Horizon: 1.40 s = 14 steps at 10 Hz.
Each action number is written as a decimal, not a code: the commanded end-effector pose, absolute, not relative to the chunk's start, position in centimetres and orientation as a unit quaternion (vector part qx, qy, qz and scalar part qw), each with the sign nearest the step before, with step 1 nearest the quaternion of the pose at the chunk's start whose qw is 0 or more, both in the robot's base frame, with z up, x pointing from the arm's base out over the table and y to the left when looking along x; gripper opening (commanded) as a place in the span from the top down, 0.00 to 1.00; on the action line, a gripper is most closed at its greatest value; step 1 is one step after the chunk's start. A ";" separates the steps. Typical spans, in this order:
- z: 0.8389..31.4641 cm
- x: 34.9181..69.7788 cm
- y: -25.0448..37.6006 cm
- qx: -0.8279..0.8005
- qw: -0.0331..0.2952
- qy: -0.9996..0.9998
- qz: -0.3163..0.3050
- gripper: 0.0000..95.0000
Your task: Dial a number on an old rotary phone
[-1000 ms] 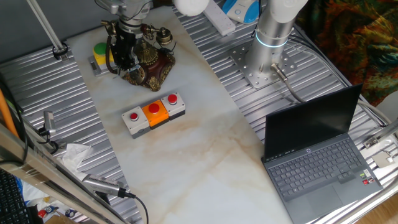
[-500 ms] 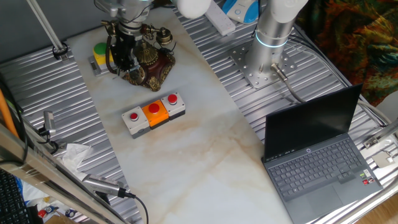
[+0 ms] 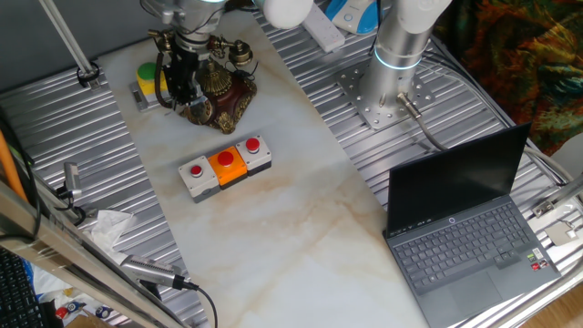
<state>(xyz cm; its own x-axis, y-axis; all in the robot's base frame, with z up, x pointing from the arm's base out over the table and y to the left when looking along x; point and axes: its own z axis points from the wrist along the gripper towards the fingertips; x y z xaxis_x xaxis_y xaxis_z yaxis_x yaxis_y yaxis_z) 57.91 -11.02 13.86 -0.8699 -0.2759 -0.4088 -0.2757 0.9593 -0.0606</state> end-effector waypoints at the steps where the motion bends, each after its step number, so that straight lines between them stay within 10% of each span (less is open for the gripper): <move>1: 13.9 57.9 -11.0 -0.138 0.211 0.968 0.000 1.00; 14: 13.7 57.9 -10.8 -0.114 0.190 0.975 -0.033 1.00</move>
<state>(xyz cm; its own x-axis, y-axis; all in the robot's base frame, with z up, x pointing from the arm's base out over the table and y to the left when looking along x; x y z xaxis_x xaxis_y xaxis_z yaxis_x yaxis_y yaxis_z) 57.91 -10.49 13.56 -0.9020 -0.2326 -0.3637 -0.2092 0.9724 -0.1031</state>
